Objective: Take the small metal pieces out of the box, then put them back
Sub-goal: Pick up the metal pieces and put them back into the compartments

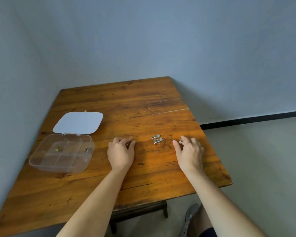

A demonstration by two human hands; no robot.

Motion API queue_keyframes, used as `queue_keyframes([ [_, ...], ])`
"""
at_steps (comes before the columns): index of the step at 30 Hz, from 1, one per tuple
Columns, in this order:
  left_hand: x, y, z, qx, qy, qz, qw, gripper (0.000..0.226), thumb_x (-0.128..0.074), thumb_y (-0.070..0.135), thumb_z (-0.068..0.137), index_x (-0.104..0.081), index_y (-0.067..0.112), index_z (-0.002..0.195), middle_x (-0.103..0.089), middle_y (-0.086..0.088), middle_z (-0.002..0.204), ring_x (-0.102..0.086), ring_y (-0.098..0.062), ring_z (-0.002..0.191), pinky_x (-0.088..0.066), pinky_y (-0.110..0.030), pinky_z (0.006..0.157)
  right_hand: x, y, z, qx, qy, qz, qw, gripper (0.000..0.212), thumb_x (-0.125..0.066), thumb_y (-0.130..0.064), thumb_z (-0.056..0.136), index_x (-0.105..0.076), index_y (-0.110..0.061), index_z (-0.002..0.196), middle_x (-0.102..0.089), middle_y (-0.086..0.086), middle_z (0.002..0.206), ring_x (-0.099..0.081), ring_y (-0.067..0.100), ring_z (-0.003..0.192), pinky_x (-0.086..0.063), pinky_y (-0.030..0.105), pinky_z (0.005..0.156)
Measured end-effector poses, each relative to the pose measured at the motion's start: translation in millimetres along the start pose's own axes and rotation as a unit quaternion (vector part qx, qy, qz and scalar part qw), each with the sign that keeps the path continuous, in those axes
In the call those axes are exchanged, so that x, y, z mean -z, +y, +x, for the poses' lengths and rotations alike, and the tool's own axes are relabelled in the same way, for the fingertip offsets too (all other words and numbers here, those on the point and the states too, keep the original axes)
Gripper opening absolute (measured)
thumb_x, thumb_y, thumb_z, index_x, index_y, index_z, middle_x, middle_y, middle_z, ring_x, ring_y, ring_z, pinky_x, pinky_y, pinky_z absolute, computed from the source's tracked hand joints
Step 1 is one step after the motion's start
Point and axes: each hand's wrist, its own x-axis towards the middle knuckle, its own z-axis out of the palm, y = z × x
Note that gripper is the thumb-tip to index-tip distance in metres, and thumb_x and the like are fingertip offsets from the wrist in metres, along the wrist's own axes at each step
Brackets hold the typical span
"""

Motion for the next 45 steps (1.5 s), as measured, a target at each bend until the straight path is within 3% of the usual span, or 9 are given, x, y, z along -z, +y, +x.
queue_keyframes([
  [6, 2, -2, -2, -0.045, 0.013, 0.005, 0.999, 0.022, -0.064, 0.033, 0.095, -0.076, 0.02, 0.109, -0.075, -0.003, 0.106, -0.06, -0.028, 0.103, -0.051, -0.039, 0.083, -5, 4, 1, 0.049, 0.027, 0.076, 0.996, 0.014, -0.073, -0.025, 0.09, -0.075, -0.012, 0.096, -0.071, 0.007, 0.083, -0.064, 0.027, 0.078, -0.052, 0.041, 0.073],
  [19, 11, -11, -9, -0.018, -0.037, -0.031, 0.999, 0.018, -0.063, 0.028, 0.096, -0.073, 0.015, 0.103, -0.061, -0.003, 0.097, -0.052, -0.024, 0.1, -0.038, -0.029, 0.08, -4, 9, -3, 0.083, 0.022, 0.122, 0.989, 0.013, -0.069, -0.025, 0.092, -0.073, -0.012, 0.092, -0.067, 0.003, 0.083, -0.06, 0.023, 0.078, -0.047, 0.036, 0.076],
  [25, 24, -16, -20, -0.019, -0.062, -0.06, 0.996, 0.017, -0.059, 0.028, 0.098, -0.07, 0.017, 0.105, -0.055, 0.003, 0.1, -0.045, -0.014, 0.102, -0.04, -0.028, 0.085, 10, 2, -8, 0.091, 0.009, 0.165, 0.982, 0.008, -0.079, -0.02, 0.084, -0.074, -0.017, 0.079, -0.058, -0.012, 0.068, -0.053, 0.005, 0.061, -0.039, 0.012, 0.059],
  [28, 35, -19, -25, 0.004, -0.074, -0.117, 0.99, 0.014, -0.058, 0.027, 0.099, -0.068, 0.018, 0.104, -0.06, 0.003, 0.101, -0.055, -0.016, 0.1, -0.046, -0.027, 0.085, 12, 0, -9, 0.071, -0.018, 0.188, 0.979, 0.005, -0.079, -0.022, 0.082, -0.076, -0.021, 0.078, -0.065, -0.012, 0.067, -0.06, 0.003, 0.063, -0.052, 0.02, 0.061],
  [30, 47, -20, -27, 0.03, -0.08, -0.183, 0.979, 0.011, -0.058, 0.026, 0.099, -0.066, 0.019, 0.1, -0.066, 0.004, 0.095, -0.062, -0.016, 0.092, -0.048, -0.023, 0.076, 16, -5, -12, 0.06, -0.029, 0.207, 0.976, 0.003, -0.078, -0.024, 0.082, -0.077, -0.022, 0.08, -0.068, -0.011, 0.07, -0.064, 0.005, 0.066, -0.058, 0.027, 0.064],
  [33, 69, -22, -28, 0.04, -0.055, -0.219, 0.973, 0.01, -0.057, 0.025, 0.1, -0.063, 0.017, 0.1, -0.068, 0.004, 0.088, -0.065, -0.012, 0.087, -0.045, -0.015, 0.067, 23, -25, -17, 0.045, -0.043, 0.243, 0.968, 0.003, -0.078, -0.025, 0.083, -0.078, -0.022, 0.082, -0.07, -0.014, 0.072, -0.065, 0.002, 0.069, -0.059, 0.028, 0.066],
  [39, 130, -29, -14, 0.013, 0.011, -0.253, 0.967, 0.008, -0.063, 0.021, 0.096, -0.066, 0.013, 0.096, -0.07, -0.002, 0.087, -0.065, -0.014, 0.08, -0.05, -0.017, 0.066, 36, -98, -14, 0.058, -0.073, 0.325, 0.941, 0.002, -0.075, -0.028, 0.083, -0.076, -0.026, 0.083, -0.07, -0.015, 0.075, -0.066, 0.005, 0.076, -0.059, 0.031, 0.069],
  [45, 188, -48, 13, 0.015, 0.071, -0.261, 0.963, 0.005, -0.065, 0.016, 0.091, -0.067, 0.015, 0.086, -0.069, 0.002, 0.081, -0.064, -0.009, 0.073, -0.053, -0.016, 0.065, 46, -180, -10, 0.099, -0.094, 0.373, 0.918, 0.002, -0.074, -0.024, 0.082, -0.075, -0.025, 0.08, -0.069, -0.013, 0.071, -0.064, 0.004, 0.07, -0.054, 0.022, 0.065],
])
